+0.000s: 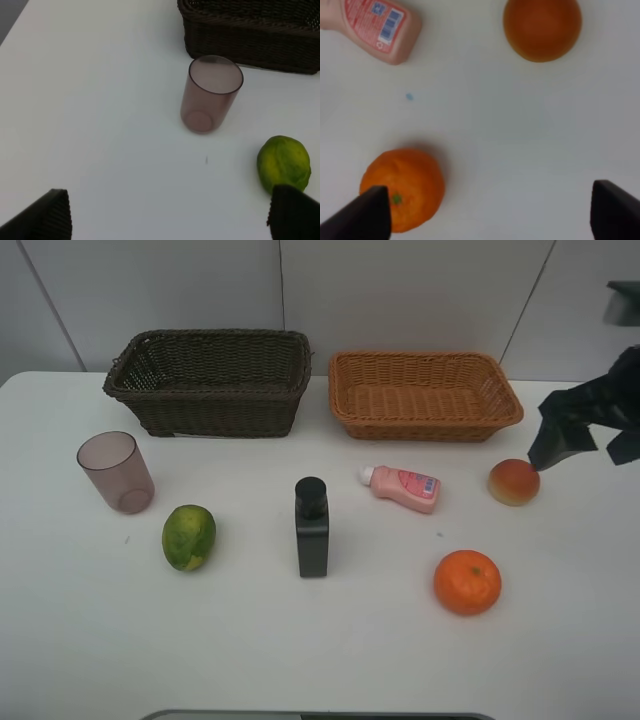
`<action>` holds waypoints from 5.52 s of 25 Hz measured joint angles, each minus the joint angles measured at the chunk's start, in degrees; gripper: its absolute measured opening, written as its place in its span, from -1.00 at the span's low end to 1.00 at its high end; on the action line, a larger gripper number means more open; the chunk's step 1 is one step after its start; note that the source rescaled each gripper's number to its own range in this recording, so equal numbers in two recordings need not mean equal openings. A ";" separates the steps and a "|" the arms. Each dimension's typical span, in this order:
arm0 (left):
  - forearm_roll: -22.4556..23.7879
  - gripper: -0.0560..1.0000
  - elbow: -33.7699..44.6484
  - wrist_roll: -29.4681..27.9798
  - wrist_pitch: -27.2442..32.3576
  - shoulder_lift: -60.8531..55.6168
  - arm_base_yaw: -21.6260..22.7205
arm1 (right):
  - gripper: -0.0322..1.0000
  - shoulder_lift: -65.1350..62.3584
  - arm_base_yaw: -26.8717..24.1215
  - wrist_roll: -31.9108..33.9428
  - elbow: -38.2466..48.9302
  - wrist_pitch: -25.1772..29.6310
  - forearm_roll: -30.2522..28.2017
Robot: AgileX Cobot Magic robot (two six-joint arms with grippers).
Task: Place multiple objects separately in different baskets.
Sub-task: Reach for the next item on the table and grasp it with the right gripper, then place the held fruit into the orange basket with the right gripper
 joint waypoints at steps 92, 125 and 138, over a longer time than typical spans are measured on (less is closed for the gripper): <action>0.00 1.00 0.00 0.00 0.00 0.00 0.00 | -0.14 38.92 -6.78 9.03 -9.19 -23.57 -7.73; 0.00 1.00 0.00 0.00 0.00 0.00 0.00 | -0.14 50.88 2.44 2.97 -58.24 4.78 -4.29; 0.00 1.00 0.00 0.00 0.00 0.00 0.00 | -0.14 60.17 2.44 4.89 -59.78 -4.96 -6.50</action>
